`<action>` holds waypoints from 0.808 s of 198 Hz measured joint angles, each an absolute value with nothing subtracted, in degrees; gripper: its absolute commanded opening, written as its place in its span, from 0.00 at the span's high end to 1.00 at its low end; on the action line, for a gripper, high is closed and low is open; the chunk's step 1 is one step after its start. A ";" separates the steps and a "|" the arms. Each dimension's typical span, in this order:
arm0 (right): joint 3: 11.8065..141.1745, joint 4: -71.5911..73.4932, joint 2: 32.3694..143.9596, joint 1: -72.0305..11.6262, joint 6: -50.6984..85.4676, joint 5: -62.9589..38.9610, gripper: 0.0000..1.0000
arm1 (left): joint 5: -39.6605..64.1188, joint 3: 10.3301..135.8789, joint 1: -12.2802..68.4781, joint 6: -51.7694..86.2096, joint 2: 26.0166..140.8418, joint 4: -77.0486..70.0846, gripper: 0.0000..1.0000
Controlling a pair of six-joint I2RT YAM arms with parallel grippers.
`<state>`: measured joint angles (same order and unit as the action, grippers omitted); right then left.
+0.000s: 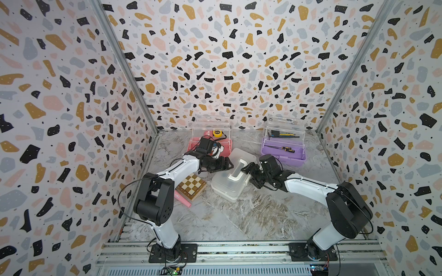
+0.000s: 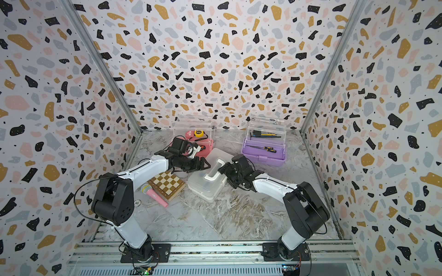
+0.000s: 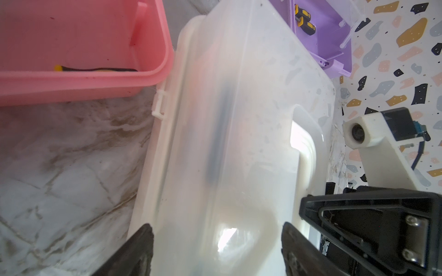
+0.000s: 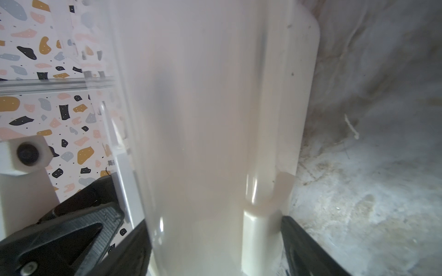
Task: Close toolboxes
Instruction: Move the toolbox to the center of the board.
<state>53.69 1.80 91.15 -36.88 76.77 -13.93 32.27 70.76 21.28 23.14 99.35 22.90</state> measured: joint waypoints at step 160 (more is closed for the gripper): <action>65.06 -44.18 81.25 -38.09 53.12 2.37 0.51 | 43.86 68.01 32.99 38.30 93.10 23.70 0.13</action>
